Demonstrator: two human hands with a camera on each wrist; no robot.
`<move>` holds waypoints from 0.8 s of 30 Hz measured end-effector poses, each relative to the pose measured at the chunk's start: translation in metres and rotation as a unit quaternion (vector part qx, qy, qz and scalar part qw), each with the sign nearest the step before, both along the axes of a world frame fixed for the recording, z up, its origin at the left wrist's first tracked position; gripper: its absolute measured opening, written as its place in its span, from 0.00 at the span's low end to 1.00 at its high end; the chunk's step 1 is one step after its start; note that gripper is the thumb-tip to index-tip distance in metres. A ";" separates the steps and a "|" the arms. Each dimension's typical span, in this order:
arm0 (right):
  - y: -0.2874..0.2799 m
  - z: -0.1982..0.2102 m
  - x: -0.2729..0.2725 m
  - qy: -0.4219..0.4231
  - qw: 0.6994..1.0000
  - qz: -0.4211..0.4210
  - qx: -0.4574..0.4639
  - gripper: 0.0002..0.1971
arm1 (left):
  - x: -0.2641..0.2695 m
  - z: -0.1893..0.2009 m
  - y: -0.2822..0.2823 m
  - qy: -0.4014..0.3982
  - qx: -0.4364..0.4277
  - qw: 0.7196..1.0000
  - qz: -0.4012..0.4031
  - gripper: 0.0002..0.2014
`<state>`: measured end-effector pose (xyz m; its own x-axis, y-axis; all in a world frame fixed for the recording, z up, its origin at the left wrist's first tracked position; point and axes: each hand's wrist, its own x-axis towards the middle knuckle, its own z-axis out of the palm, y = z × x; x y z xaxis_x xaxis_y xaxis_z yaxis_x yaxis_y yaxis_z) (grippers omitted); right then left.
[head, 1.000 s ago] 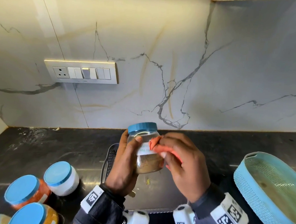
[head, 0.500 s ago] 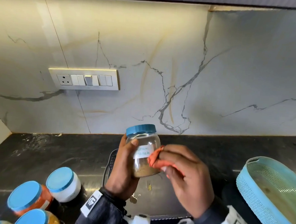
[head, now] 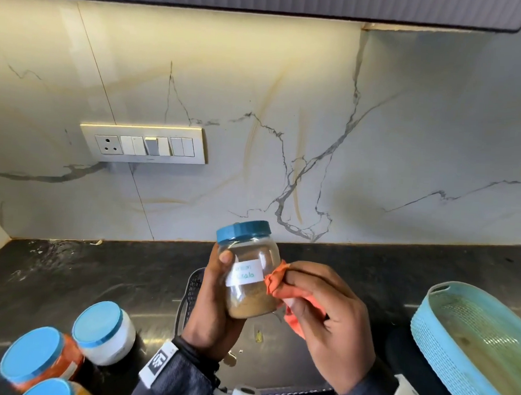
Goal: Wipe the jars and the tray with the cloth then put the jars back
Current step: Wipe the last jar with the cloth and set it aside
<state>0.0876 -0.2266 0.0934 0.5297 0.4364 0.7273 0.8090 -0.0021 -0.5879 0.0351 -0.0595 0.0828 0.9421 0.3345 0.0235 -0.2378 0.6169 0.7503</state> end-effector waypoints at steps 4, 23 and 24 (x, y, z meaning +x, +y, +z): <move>-0.004 -0.008 0.009 -0.011 0.999 -0.032 -0.016 0.12 | -0.002 -0.003 -0.004 0.003 0.042 0.999 -0.011 0.29; 0.000 -0.004 -0.003 -0.140 0.980 -0.029 -0.138 0.15 | 0.002 -0.011 -0.004 0.049 0.153 0.984 0.073 0.30; -0.001 -0.007 -0.008 -0.159 0.976 -0.018 -0.146 0.14 | 0.002 -0.011 -0.002 0.046 0.154 0.984 0.081 0.31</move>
<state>0.0794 -0.2277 0.0866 0.3164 0.6348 0.7050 0.9468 -0.1647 -0.2766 0.0371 -0.0617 0.0720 0.8801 0.4704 0.0638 -0.2356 0.3162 0.9190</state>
